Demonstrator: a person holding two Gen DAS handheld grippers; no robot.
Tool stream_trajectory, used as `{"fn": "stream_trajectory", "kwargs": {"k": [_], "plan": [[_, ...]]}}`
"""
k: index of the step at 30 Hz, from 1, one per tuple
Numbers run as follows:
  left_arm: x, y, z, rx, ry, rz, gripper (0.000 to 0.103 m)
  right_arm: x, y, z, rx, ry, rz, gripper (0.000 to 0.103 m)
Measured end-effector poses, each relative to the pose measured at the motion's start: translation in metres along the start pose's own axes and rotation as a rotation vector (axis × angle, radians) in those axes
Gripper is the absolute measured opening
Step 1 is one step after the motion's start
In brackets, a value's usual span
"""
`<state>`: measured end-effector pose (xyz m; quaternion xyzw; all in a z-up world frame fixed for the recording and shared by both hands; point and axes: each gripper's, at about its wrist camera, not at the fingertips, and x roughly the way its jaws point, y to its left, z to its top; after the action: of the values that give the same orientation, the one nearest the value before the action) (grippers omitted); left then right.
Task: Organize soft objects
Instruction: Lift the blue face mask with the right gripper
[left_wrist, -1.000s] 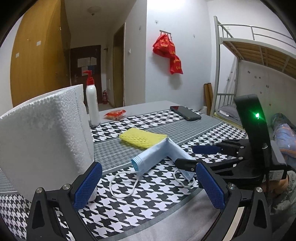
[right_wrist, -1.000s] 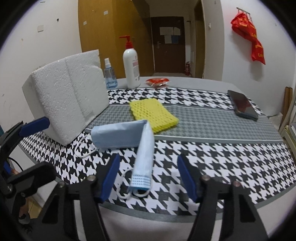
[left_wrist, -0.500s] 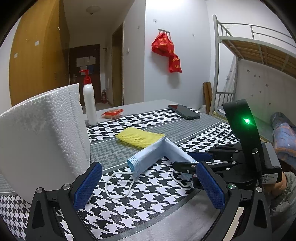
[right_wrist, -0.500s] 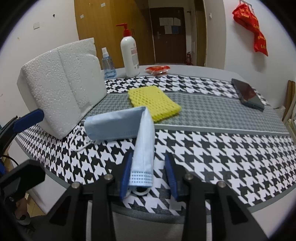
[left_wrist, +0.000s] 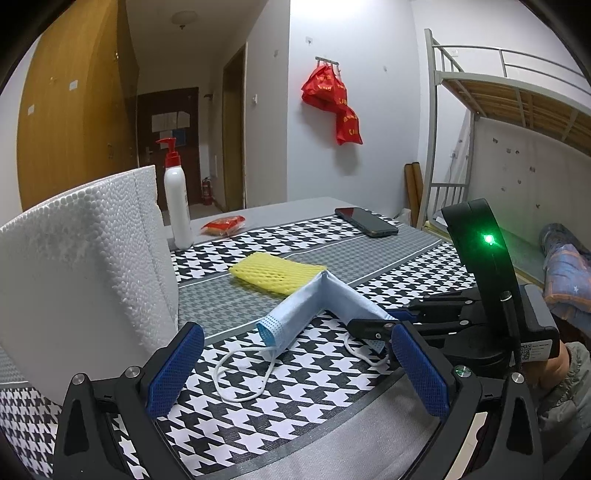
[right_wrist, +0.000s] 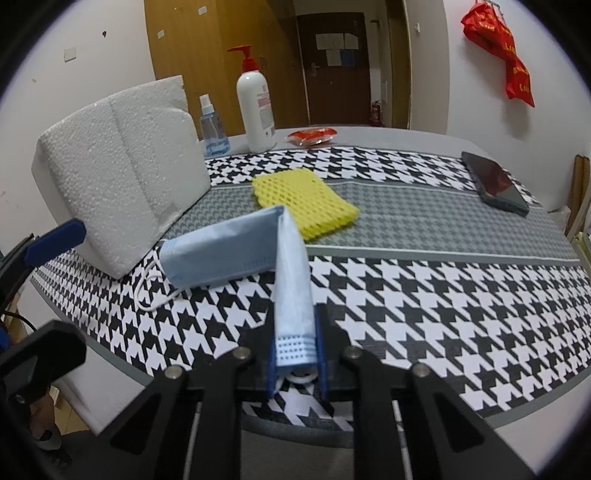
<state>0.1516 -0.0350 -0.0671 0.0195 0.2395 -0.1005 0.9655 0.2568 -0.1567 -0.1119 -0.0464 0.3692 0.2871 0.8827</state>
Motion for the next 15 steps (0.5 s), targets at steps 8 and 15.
{"fn": "stream_trajectory", "kwargs": {"k": [8, 15], "plan": [[0.0028, 0.0003, -0.0012, -0.007, 0.015, 0.004, 0.102, 0.0001, 0.003, -0.0031, -0.028, -0.012, -0.019, 0.021], [0.0017, -0.0021, 0.0, -0.002, 0.013, 0.008, 0.102, -0.0007, 0.0012, -0.0025, -0.014, -0.017, -0.005, 0.021]]}}
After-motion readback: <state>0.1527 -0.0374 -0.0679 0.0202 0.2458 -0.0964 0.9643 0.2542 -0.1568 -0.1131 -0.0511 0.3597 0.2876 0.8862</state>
